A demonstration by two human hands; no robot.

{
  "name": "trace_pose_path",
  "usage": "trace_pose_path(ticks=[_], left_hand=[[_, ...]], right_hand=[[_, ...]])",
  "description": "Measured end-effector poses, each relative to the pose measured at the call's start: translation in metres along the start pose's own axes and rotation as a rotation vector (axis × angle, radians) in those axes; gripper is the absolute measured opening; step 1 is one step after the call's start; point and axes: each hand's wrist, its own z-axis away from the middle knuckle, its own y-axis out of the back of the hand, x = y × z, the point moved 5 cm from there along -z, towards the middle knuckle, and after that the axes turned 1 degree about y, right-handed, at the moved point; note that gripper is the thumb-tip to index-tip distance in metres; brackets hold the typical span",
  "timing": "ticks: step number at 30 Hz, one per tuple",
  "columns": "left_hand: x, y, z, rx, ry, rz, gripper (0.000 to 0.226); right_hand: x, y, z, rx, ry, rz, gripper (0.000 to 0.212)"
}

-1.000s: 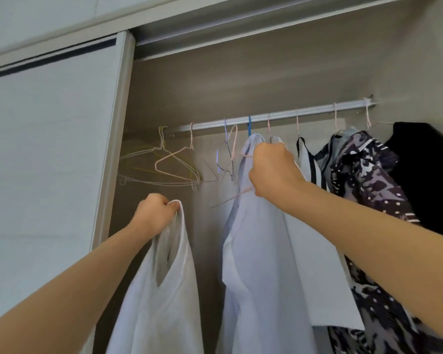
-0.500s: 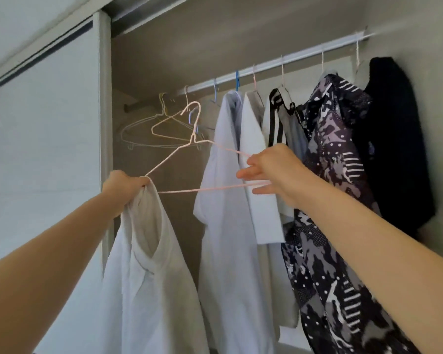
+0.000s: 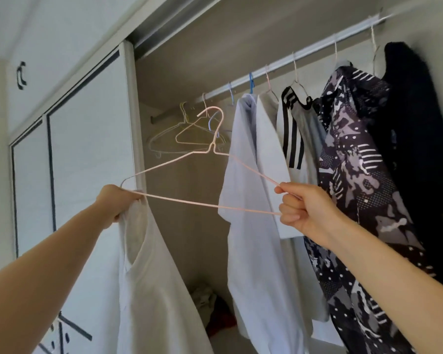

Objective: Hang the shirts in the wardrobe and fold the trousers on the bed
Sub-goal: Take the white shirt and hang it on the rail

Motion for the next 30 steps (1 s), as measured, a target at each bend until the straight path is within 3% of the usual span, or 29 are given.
trace_pose_path(ticks=[4,9,12,18,23,27,30], left_hand=[[-0.012,0.020,-0.009,0.007,0.010,-0.107,0.044],[-0.015,0.044,-0.016,0.027,0.002,-0.321,0.036],[-0.006,0.050,-0.018,0.036,-0.077,-0.466,0.036],[0.006,0.038,-0.019,-0.031,-0.242,-0.531,0.039],[0.026,0.018,0.002,-0.030,-0.390,-0.649,0.039],[0.047,0.006,0.024,-0.025,-0.463,-0.444,0.039],[0.056,0.011,0.032,-0.013,-0.486,-0.210,0.059]], right_hand=[[0.006,0.005,-0.003,0.037,0.000,0.047,0.018],[0.013,-0.002,-0.008,0.045,-0.021,0.109,0.020],[0.017,-0.011,-0.010,0.029,-0.021,0.181,0.019],[0.021,-0.031,-0.014,0.014,-0.005,0.167,0.018],[0.010,-0.054,-0.011,0.056,0.120,0.417,0.020],[0.012,-0.075,-0.013,0.004,0.150,0.423,0.020],[0.018,-0.077,-0.013,-0.013,0.141,0.359,0.022]])
